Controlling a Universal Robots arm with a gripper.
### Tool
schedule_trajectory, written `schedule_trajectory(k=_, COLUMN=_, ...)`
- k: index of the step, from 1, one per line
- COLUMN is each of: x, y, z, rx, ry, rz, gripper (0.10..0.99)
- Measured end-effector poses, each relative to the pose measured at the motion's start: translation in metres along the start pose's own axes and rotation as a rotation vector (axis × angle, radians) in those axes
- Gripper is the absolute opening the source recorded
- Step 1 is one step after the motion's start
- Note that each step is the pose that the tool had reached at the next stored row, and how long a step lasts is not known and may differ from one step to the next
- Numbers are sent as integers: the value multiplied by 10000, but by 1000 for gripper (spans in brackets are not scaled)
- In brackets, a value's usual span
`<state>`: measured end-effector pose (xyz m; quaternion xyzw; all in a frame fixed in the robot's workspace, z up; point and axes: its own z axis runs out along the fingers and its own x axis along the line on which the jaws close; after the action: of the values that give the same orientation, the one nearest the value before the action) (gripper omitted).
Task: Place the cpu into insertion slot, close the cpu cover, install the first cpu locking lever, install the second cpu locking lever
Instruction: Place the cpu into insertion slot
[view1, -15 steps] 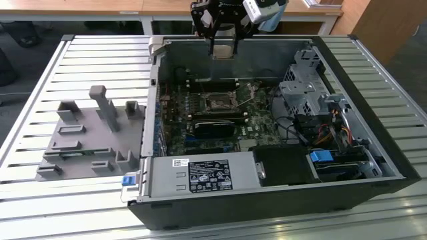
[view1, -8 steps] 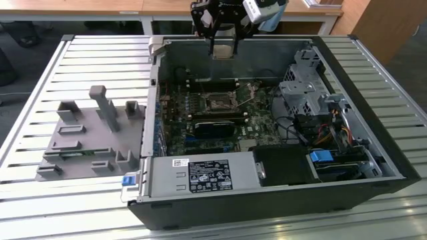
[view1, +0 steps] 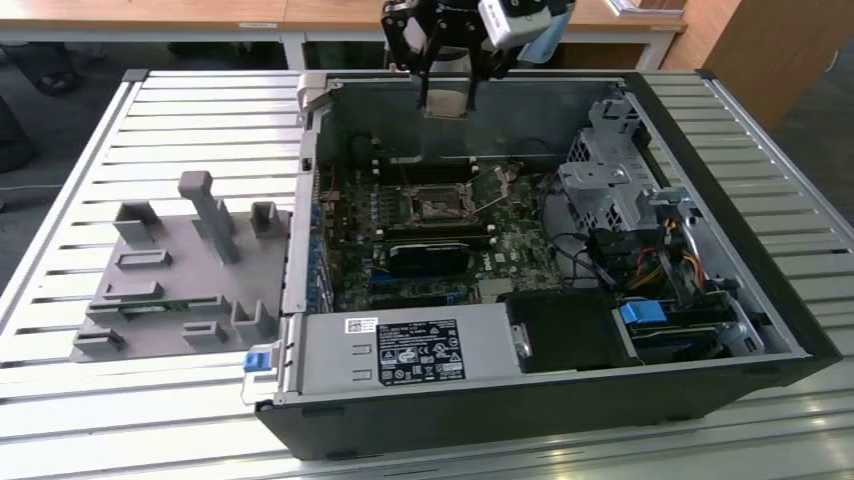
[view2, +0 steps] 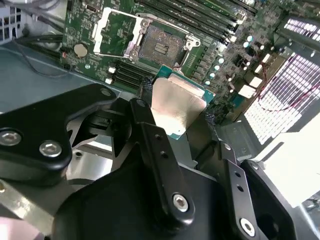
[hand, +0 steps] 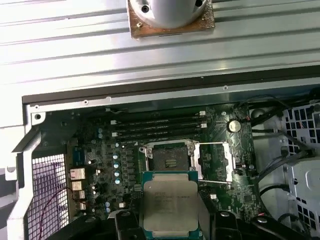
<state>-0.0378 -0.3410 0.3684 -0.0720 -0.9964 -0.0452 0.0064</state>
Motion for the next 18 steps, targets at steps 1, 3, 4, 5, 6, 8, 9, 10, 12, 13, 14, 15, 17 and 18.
schedule_trajectory(k=1, x=0, y=0, z=0, rx=-3, ry=-15, rz=170, gripper=525)
schedule_trajectory(k=3, x=0, y=0, z=1, rx=-9, ry=-46, rz=516, gripper=525)
schedule_trajectory(k=4, x=0, y=0, z=1, rx=-12, ry=-58, rz=654, gripper=525)
schedule_trajectory(k=5, x=0, y=0, z=1, rx=-15, ry=-71, rz=797, gripper=525)
schedule_trajectory(k=6, x=0, y=0, z=2, rx=-17, ry=-85, rz=944, gripper=525)
schedule_trajectory(k=8, x=0, y=0, z=2, rx=-21, ry=-110, rz=1217, gripper=525)
schedule_trajectory(k=9, x=0, y=-1, z=2, rx=-20, ry=-120, rz=1327, gripper=525)
schedule_trajectory(k=10, x=0, y=-1, z=2, rx=-17, ry=-131, rz=1435, gripper=525)
schedule_trajectory(k=12, x=0, y=-1, z=2, rx=-8, ry=-154, rz=1660, gripper=525)
schedule_trajectory(k=13, x=0, y=-1, z=3, rx=-2, ry=-166, rz=1773, gripper=525)
schedule_trajectory(k=14, x=0, y=-1, z=3, rx=5, ry=-178, rz=1885, gripper=525)
schedule_trajectory(k=15, x=0, y=-1, z=3, rx=13, ry=-191, rz=2005, gripper=525)
schedule_trajectory(k=17, x=0, y=0, z=4, rx=31, ry=-220, rz=2268, gripper=525)
schedule_trajectory(k=18, x=0, y=0, z=4, rx=41, ry=-234, rz=2398, gripper=525)
